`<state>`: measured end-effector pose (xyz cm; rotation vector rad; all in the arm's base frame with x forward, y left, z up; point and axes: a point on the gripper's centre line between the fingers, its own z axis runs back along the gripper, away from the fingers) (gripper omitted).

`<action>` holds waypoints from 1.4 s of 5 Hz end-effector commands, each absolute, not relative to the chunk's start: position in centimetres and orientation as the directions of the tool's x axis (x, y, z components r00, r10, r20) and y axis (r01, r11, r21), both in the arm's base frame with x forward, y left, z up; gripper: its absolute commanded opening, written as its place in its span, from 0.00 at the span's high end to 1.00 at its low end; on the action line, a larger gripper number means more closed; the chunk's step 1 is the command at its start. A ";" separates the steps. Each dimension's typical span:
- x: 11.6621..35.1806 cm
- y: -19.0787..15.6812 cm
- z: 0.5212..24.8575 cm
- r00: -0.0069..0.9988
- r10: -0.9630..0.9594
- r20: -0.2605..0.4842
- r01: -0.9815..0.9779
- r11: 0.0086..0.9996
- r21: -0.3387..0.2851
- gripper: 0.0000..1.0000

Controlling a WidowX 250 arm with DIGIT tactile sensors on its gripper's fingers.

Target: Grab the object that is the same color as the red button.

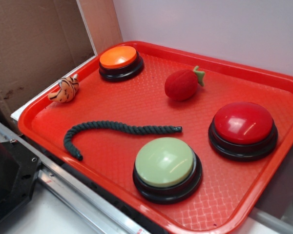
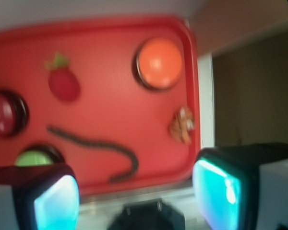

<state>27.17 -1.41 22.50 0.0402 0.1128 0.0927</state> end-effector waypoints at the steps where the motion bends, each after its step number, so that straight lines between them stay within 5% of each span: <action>1: 33.1 -7.8 20.6 0.989 -0.112 -0.095 0.118 0.991 0.061 0.00; 3: 32.3 -6.8 15.2 0.979 -0.092 -0.179 0.107 0.991 0.075 0.00; 5: 31.2 -7.2 10.3 0.922 -0.236 -0.308 0.236 0.971 -0.037 0.00; 7: 30.9 -7.6 9.3 0.897 -0.283 -0.341 0.285 0.957 -0.045 0.00</action>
